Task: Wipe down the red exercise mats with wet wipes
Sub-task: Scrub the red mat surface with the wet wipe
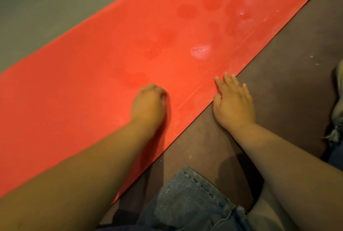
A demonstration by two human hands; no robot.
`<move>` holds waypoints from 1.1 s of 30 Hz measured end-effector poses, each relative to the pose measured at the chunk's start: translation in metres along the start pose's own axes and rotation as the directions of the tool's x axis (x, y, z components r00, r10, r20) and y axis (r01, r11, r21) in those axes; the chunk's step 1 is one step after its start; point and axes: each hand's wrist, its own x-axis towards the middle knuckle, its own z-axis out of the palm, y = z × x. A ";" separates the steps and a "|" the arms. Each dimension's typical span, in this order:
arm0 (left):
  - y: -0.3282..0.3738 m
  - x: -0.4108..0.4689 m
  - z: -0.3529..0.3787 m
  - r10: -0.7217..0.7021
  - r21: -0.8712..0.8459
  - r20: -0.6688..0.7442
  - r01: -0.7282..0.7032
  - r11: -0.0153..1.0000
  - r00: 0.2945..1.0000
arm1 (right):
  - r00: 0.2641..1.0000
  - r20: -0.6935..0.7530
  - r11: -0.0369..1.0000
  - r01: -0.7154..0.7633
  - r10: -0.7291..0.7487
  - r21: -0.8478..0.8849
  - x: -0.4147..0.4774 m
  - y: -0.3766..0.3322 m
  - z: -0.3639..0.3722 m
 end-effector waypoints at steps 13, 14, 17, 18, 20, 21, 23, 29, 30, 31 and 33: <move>0.015 0.004 -0.003 0.184 -0.054 0.064 -0.181 0.982 0.981 | 1.000 0.003 1.000 -0.012 0.012 -0.003 0.003 0.000 0.002; 0.019 0.001 0.000 0.244 -0.022 0.102 -0.243 0.970 0.964 | 1.000 0.003 1.000 -0.014 0.014 -0.007 0.004 0.001 0.002; 0.025 -0.017 0.001 0.400 -0.051 0.144 -0.397 0.916 0.905 | 1.000 0.003 1.000 -0.016 0.016 -0.020 0.003 0.002 0.002; 0.024 -0.019 -0.001 0.440 -0.068 0.158 -0.435 0.898 0.884 | 1.000 0.004 1.000 -0.014 0.014 -0.023 0.003 0.002 0.002; 0.018 -0.013 -0.009 0.524 -0.075 0.215 -0.521 0.850 0.824 | 1.000 0.002 0.999 -0.009 0.009 -0.032 0.003 0.001 0.002; 0.014 -0.007 -0.010 0.543 -0.064 0.226 -0.544 0.836 0.809 | 1.000 0.001 0.999 -0.009 0.010 -0.034 0.003 0.001 0.002; 0.006 0.007 -0.008 0.408 -0.043 0.161 -0.407 0.913 0.899 | 1.000 0.006 0.999 -0.014 0.014 -0.034 0.002 0.001 0.002; 0.036 -0.035 0.009 0.321 -0.153 0.098 -0.304 0.940 0.942 | 1.000 0.010 1.000 -0.024 0.024 -0.013 0.003 0.002 0.003; 0.037 -0.043 0.004 0.425 -0.172 0.130 -0.402 0.899 0.896 | 1.000 0.010 1.000 -0.024 0.024 -0.011 0.003 0.002 0.003; 0.035 -0.044 -0.002 0.527 -0.168 0.169 -0.503 0.848 0.833 | 1.000 0.007 1.000 -0.025 0.025 -0.008 0.003 0.002 0.003; 0.027 -0.027 -0.005 0.639 -0.101 0.209 -0.633 0.767 0.740 | 1.000 0.001 1.000 -0.030 0.030 -0.003 0.003 0.002 0.003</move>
